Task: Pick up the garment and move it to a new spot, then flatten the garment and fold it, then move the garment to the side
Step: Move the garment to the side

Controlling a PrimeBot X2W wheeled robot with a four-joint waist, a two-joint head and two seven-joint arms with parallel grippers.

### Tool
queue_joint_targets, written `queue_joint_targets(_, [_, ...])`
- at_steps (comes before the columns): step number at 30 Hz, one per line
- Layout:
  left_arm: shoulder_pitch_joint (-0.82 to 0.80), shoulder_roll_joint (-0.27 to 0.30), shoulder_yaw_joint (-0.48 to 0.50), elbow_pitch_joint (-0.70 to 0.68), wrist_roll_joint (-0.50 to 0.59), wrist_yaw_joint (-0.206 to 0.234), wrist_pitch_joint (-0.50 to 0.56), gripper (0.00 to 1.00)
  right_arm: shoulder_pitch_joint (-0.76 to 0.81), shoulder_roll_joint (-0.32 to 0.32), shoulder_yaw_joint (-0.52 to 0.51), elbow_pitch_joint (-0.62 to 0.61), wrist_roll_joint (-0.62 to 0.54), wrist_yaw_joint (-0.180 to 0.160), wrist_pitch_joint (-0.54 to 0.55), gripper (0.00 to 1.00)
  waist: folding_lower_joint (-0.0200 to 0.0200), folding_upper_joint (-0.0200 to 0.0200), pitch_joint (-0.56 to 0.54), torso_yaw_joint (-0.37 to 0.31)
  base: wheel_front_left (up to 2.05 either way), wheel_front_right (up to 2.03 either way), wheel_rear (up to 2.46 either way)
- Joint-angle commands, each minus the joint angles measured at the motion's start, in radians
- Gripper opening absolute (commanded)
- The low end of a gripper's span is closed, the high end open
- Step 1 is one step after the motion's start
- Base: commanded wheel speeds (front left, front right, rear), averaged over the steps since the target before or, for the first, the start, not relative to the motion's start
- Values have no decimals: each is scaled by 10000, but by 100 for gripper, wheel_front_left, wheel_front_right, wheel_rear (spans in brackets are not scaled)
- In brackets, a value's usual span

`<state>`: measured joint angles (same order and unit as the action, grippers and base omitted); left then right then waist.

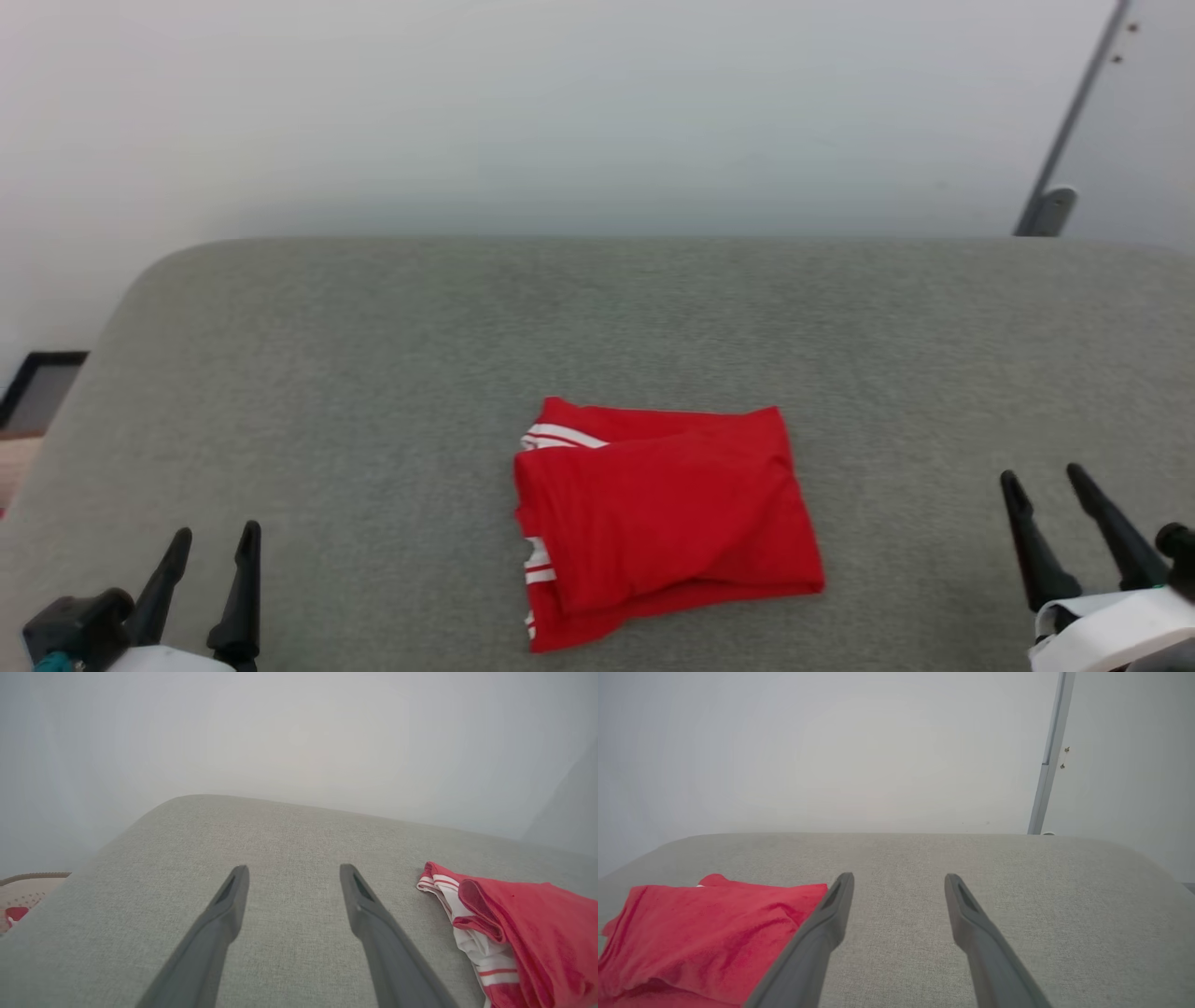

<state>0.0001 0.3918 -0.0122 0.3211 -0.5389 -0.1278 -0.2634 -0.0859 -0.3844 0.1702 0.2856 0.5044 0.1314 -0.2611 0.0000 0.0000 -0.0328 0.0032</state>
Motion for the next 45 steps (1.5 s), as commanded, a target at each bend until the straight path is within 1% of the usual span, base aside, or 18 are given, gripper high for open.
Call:
queue_joint_targets(1, [-75,51,2,22,38,-36,-5,100,25,19,109,18,155,-17,7,100,0,0,10,322,0,0,0])
queue_joint_targets(4, [-157,134,-70,62,144,13,9,100,-181,8,448,114,215,-17,261,100,0,0,57,685,0,0,0])
queue_joint_targets(10, [-196,83,-213,-29,185,72,31,100,-651,-48,1277,291,685,-17,1056,100,0,0,265,1448,0,0,0])
queue_joint_targets(15, [-274,-28,-376,-12,157,78,33,100,-1103,-206,1720,597,971,-17,2025,100,0,0,521,2038,0,0,0])
queue_joint_targets(19, [-379,-150,-454,29,47,62,22,100,-1465,-376,1890,922,1162,-17,2953,100,0,0,723,2370,0,0,0])
queue_joint_targets(27, [-624,-395,-685,241,-45,15,-8,100,-2153,-527,1871,1513,1146,-17,4527,100,0,0,1177,2759,0,0,0])
queue_joint_targets(34, [-901,-546,-816,402,-27,-23,-15,100,-2577,-233,1574,2083,1386,-17,6124,100,0,0,1474,2915,0,0,0])
queue_joint_targets(41, [-1056,-667,-801,450,-8,-28,-20,100,-2891,402,1144,2730,1762,-15,7755,100,0,0,1589,2949,0,0,0])
queue_joint_targets(42, [-1075,-675,-806,460,2,-31,-21,100,-2927,443,1173,2730,1761,-15,7917,48,0,0,1592,2952,0,0,0])
queue_joint_targets(43, [-1096,-686,-802,465,-6,-34,-21,100,-2955,521,1176,2709,1908,-15,8143,0,0,0,1592,2950,0,0,0])
queue_joint_targets(45, [-1111,-715,-796,472,-8,-36,-21,100,-3027,527,1143,2593,2084,-9,8466,0,0,0,1590,2948,0,0,0])
